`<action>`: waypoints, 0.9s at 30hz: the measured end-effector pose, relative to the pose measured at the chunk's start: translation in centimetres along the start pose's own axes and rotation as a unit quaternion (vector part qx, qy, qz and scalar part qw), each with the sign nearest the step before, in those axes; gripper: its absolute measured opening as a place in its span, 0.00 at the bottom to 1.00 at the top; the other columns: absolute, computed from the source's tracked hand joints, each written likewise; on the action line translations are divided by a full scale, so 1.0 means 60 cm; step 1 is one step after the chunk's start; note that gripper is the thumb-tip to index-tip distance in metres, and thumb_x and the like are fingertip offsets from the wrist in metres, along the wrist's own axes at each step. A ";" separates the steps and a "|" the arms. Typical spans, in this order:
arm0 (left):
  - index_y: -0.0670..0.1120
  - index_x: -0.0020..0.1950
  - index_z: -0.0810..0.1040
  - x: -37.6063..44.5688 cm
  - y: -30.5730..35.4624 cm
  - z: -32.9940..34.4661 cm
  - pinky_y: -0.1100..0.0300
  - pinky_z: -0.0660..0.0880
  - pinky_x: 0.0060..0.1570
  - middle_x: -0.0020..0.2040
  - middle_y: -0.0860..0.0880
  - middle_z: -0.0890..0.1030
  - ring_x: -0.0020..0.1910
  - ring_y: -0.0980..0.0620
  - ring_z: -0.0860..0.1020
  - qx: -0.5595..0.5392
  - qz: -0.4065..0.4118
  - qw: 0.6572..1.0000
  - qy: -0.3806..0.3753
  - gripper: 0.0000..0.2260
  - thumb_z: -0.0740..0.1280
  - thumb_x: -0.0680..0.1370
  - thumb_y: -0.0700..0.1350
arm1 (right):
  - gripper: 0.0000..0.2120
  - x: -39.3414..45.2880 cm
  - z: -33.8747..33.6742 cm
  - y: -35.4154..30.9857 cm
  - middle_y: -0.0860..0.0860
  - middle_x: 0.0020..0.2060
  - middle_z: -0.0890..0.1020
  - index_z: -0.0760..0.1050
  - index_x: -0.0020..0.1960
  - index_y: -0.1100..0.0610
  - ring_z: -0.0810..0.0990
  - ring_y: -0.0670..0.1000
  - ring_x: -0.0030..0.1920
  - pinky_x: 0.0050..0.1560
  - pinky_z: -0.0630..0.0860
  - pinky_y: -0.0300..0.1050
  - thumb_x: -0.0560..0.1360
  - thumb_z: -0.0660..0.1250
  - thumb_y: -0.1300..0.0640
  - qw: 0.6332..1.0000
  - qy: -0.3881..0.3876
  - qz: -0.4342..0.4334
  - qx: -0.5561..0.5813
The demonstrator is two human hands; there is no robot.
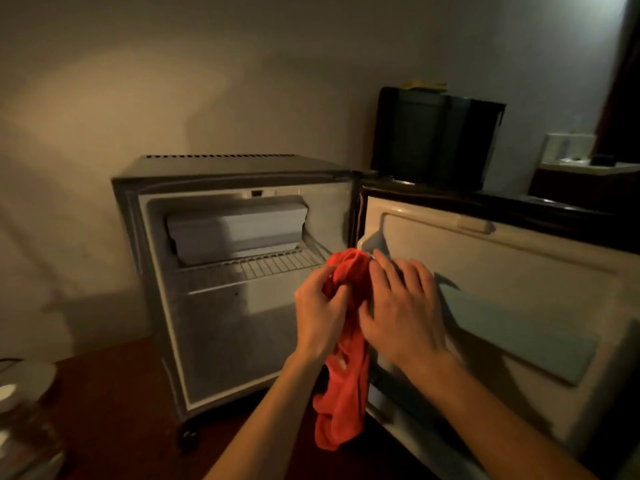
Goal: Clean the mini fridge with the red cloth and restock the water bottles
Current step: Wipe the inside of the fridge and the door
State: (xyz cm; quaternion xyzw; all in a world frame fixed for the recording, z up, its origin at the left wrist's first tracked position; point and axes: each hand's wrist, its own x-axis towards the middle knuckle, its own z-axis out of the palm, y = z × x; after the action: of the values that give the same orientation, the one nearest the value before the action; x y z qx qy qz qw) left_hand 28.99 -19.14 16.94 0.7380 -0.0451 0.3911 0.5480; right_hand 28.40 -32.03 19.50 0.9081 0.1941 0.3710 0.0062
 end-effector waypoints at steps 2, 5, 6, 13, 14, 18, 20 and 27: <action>0.45 0.52 0.84 -0.013 -0.011 0.009 0.70 0.72 0.46 0.44 0.53 0.84 0.43 0.65 0.79 0.012 0.030 0.999 0.030 0.14 0.70 0.70 0.33 | 0.31 -0.006 0.015 0.023 0.57 0.69 0.72 0.69 0.70 0.59 0.68 0.57 0.69 0.72 0.58 0.58 0.70 0.63 0.47 0.999 0.033 -0.026 0.001; 0.46 0.54 0.84 -0.036 -0.018 0.006 0.75 0.69 0.46 0.45 0.56 0.84 0.44 0.68 0.79 0.060 0.099 0.992 0.054 0.14 0.71 0.71 0.34 | 0.36 -0.017 0.045 0.064 0.59 0.71 0.69 0.68 0.71 0.60 0.65 0.57 0.72 0.74 0.54 0.61 0.66 0.64 0.47 0.994 0.080 -0.078 -0.009; 0.46 0.54 0.84 -0.044 -0.018 0.002 0.76 0.68 0.46 0.44 0.59 0.84 0.44 0.71 0.78 0.073 0.115 0.989 0.053 0.14 0.71 0.72 0.34 | 0.37 -0.021 0.053 0.078 0.60 0.71 0.69 0.68 0.71 0.61 0.65 0.57 0.73 0.74 0.53 0.61 0.64 0.66 0.48 0.992 0.086 -0.094 -0.018; 0.46 0.51 0.84 -0.077 -0.005 -0.043 0.75 0.67 0.37 0.34 0.62 0.78 0.33 0.74 0.73 0.177 0.076 0.973 0.131 0.10 0.72 0.72 0.35 | 0.30 -0.006 0.063 0.124 0.60 0.70 0.70 0.68 0.71 0.59 0.66 0.59 0.70 0.73 0.56 0.60 0.71 0.65 0.49 0.987 0.105 -0.120 0.001; 0.48 0.47 0.84 -0.081 -0.003 -0.045 0.72 0.67 0.37 0.32 0.62 0.77 0.32 0.72 0.73 0.187 0.071 0.971 0.129 0.09 0.72 0.71 0.35 | 0.30 -0.004 0.066 0.123 0.60 0.69 0.70 0.68 0.70 0.59 0.66 0.59 0.70 0.73 0.56 0.60 0.71 0.65 0.49 0.987 0.107 -0.118 0.014; 0.52 0.45 0.83 -0.089 0.002 -0.051 0.72 0.68 0.35 0.33 0.60 0.79 0.31 0.70 0.74 0.223 0.061 0.965 0.123 0.11 0.72 0.70 0.35 | 0.30 0.000 0.083 0.124 0.61 0.71 0.68 0.68 0.71 0.58 0.62 0.60 0.73 0.74 0.52 0.62 0.71 0.65 0.47 0.987 0.113 -0.109 0.044; 0.49 0.46 0.84 -0.087 0.001 -0.053 0.74 0.68 0.35 0.34 0.60 0.79 0.32 0.70 0.75 0.233 0.058 0.964 0.117 0.11 0.72 0.70 0.35 | 0.30 0.002 0.093 0.130 0.60 0.73 0.66 0.68 0.71 0.57 0.59 0.59 0.75 0.74 0.50 0.63 0.72 0.66 0.47 0.985 0.119 -0.112 0.052; 0.48 0.53 0.85 -0.090 -0.020 -0.071 0.73 0.70 0.42 0.40 0.58 0.80 0.39 0.66 0.77 0.261 0.064 0.957 0.110 0.14 0.72 0.70 0.34 | 0.34 -0.058 0.158 0.084 0.58 0.69 0.72 0.68 0.71 0.58 0.69 0.59 0.70 0.67 0.70 0.60 0.67 0.72 0.53 0.928 0.086 -0.252 0.261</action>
State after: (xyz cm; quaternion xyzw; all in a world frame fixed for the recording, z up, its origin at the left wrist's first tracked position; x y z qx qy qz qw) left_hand 23.60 -17.01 13.01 0.8037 0.0717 0.5020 0.3113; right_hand 34.34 -36.68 11.09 0.7632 0.5063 0.3704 -0.1547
